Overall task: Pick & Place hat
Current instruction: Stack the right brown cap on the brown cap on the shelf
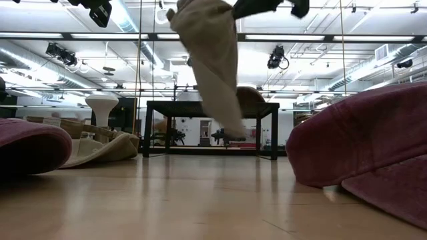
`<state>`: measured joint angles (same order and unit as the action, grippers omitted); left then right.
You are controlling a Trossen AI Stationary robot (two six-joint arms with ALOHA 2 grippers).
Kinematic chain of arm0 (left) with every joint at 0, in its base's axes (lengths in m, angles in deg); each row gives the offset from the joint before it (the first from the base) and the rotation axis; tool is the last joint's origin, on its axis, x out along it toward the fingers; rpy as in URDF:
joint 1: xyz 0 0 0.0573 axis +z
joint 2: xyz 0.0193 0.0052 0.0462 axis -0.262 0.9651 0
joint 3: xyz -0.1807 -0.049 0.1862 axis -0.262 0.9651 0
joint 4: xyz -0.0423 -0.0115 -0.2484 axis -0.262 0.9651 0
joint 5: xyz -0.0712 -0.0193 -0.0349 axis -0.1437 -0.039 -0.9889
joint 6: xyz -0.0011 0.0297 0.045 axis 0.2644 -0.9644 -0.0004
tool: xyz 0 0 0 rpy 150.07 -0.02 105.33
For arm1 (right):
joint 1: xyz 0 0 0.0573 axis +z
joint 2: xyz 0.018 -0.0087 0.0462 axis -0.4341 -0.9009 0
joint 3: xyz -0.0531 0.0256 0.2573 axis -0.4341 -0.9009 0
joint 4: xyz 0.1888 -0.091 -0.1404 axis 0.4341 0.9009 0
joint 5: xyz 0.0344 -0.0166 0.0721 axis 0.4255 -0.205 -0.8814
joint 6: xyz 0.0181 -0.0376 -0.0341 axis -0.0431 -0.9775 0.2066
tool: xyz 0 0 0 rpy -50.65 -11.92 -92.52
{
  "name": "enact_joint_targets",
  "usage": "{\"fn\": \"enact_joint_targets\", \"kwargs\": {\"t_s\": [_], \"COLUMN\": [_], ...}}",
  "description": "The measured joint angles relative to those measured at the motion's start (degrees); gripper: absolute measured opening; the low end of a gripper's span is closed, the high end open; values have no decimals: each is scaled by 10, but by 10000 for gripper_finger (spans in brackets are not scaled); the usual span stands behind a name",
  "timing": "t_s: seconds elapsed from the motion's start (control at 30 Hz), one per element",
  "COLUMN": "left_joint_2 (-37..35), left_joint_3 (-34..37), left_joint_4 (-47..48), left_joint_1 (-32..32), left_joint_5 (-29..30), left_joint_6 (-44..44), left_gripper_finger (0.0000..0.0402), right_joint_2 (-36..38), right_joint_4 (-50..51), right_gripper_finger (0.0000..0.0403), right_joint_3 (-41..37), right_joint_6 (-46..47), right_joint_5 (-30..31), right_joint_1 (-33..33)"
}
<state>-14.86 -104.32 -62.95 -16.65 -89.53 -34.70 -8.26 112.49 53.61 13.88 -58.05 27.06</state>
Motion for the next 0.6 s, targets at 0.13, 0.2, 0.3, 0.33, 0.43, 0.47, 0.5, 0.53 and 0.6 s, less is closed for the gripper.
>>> {"fn": "enact_joint_targets", "kwargs": {"t_s": [0.13, 0.2, 0.3, 0.33, 0.43, 0.47, 0.5, 0.53, 0.6], "left_joint_2": [0, 0, 0, 0, 0, 0, 0, 0, 0], "left_joint_3": [0, 0, 0, 0, 0, 0, 0, 0, 0], "left_joint_4": [0, 0, 0, 0, 0, 0, 0, 0, 0], "left_joint_1": [0, 0, 0, 0, 0, 0, 0, 0, 0], "left_joint_5": [0, 0, 0, 0, 0, 0, 0, 0, 0], "left_joint_6": [0, 0, 0, 0, 0, 0, 0, 0, 0], "left_gripper_finger": [14, 14, 14, 14, 14, 14, 14, 14, 14], "right_joint_2": [2, 2, 2, 2, 2, 2, 2, 2, 2], "right_joint_4": [44, 64, 79, 85, 97, 97, 96, 95, 95], "right_gripper_finger": [9, 9, 9, 9, 9, 9, 9, 9, 9], "right_joint_3": [54, 84, 125, 138, 175, 184, 192, 199, 210], "right_joint_6": [33, 58, 84, 87, 90, 90, 91, 91, 91], "right_joint_5": [18, 34, 68, 84, 130, 145, 159, 173, 200], "right_joint_1": [0, 0, 0, 0, -2, -4, -6, -8, -13]}}
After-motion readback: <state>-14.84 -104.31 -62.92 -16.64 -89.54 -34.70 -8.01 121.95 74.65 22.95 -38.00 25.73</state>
